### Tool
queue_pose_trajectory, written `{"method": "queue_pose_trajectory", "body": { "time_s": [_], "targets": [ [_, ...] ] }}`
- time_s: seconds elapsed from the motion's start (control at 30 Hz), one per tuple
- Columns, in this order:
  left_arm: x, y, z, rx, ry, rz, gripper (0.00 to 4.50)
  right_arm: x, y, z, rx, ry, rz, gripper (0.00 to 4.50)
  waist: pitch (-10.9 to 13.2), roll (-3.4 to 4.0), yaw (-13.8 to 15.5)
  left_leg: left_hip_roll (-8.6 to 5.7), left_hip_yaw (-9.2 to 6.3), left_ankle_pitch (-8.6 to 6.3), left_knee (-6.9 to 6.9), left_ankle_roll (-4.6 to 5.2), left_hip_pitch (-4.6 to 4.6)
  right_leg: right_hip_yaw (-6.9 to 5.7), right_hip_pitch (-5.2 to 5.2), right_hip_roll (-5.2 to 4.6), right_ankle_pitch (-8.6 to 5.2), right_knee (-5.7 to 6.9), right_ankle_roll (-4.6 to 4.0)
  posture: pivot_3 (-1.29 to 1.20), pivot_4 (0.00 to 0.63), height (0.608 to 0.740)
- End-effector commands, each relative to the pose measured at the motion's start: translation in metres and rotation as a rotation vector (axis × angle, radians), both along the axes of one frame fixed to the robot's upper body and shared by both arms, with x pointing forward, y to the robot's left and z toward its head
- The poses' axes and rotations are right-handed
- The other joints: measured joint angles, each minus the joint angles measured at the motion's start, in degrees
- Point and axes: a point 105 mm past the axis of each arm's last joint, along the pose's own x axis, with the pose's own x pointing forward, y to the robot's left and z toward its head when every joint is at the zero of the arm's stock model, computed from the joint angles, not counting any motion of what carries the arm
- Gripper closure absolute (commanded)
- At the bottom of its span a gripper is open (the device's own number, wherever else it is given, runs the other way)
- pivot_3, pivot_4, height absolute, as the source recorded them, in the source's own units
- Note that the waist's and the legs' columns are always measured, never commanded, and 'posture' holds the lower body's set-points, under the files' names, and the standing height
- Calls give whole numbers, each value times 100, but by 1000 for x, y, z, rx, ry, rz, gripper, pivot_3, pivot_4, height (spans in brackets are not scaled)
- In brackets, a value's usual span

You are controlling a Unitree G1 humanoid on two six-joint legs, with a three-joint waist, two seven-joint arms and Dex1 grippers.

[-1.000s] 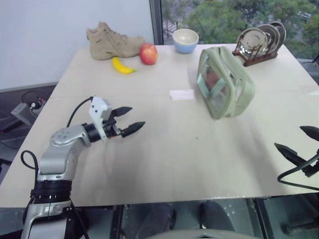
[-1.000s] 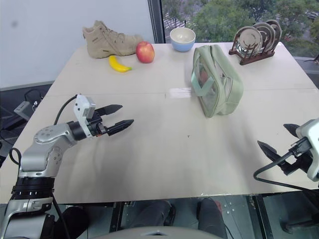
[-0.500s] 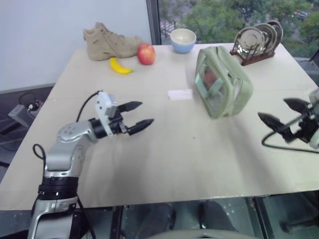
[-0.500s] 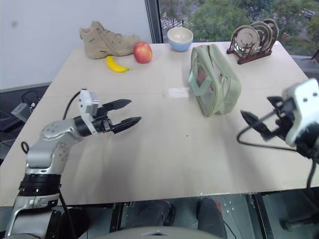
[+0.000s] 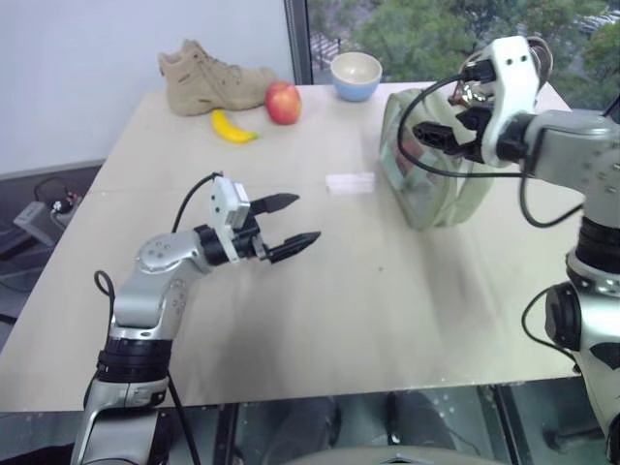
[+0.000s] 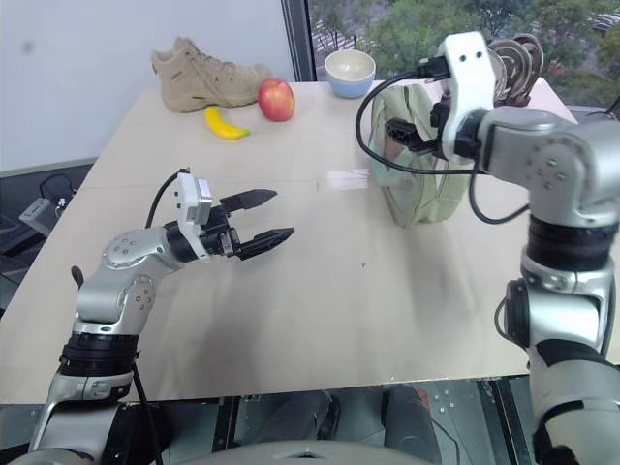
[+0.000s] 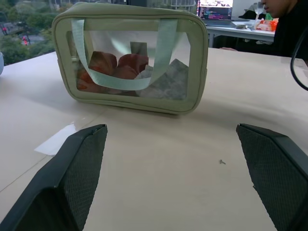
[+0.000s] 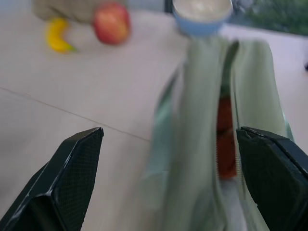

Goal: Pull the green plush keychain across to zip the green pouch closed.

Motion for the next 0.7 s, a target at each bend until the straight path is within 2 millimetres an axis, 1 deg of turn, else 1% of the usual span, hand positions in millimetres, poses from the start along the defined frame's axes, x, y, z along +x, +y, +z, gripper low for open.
{"method": "queue_pose_trajectory", "body": {
  "time_s": [0.03,0.07,0.17,0.2,0.23,0.27,0.3,0.37,0.4,0.47,0.53,0.63,0.7],
  "targets": [
    [-2,-2,7,-3,-46,4,9,17,1,7,-26,-39,1,0,0,0,-34,0,0,0,0,0,-1,0,0,0,0,0,0,0,150,740],
    [-3,-2,6,-4,-45,9,9,22,3,6,-25,-50,16,0,0,1,-49,1,0,0,0,0,-1,1,-2,0,0,2,0,0,150,740],
    [-3,-2,5,-7,-46,24,0,31,3,1,-43,-69,65,819,0,1,-129,3,1,0,-2,0,0,2,-5,2,0,3,0,0,150,740],
    [-3,-2,5,-8,-46,28,0,32,2,0,-63,-78,77,1383,0,1,-149,3,0,0,-2,0,0,2,-4,2,0,4,0,0,150,740],
    [-3,-1,5,-10,-46,36,0,29,7,3,-51,-116,153,1837,0,1,-164,3,-1,0,0,0,1,1,-4,3,0,4,0,0,150,740],
    [-3,1,5,-12,-45,47,0,25,8,5,-66,-139,197,2308,1,1,-172,2,0,0,0,0,1,2,-4,3,0,4,0,0,150,740],
    [-2,2,5,-13,-43,54,0,23,9,7,-75,-153,225,2914,1,1,-176,2,0,0,1,0,0,2,-5,3,0,5,0,0,150,740],
    [-1,3,4,-13,-42,65,0,11,9,14,-125,-195,335,3701,1,2,-176,3,-1,0,0,0,0,2,-5,4,0,6,0,0,150,740],
    [-1,4,4,-13,-42,69,0,4,8,15,-168,-220,395,4001,1,2,-176,3,-2,0,0,0,-1,1,-6,4,0,5,0,0,150,740],
    [1,5,4,-17,-42,79,0,-8,7,15,-232,-252,496,4415,2,4,-155,2,-5,0,-1,0,-6,-2,-7,3,0,1,0,0,150,740],
    [5,7,4,-26,-40,98,0,-28,8,12,-267,-268,637,4415,3,5,-149,1,-9,0,0,0,-16,-5,-13,2,0,-2,0,0,150,740],
    [9,13,4,-33,-38,119,0,-58,5,2,-341,-265,833,4415,3,5,-154,2,-10,0,1,0,-20,-7,-15,1,0,-4,1,0,150,740],
    [11,16,4,-39,-32,130,0,-70,-2,-7,-410,-238,906,4415,3,5,-158,2,-8,0,2,0,-20,-6,-15,1,0,-3,1,0,150,740]
  ]
}}
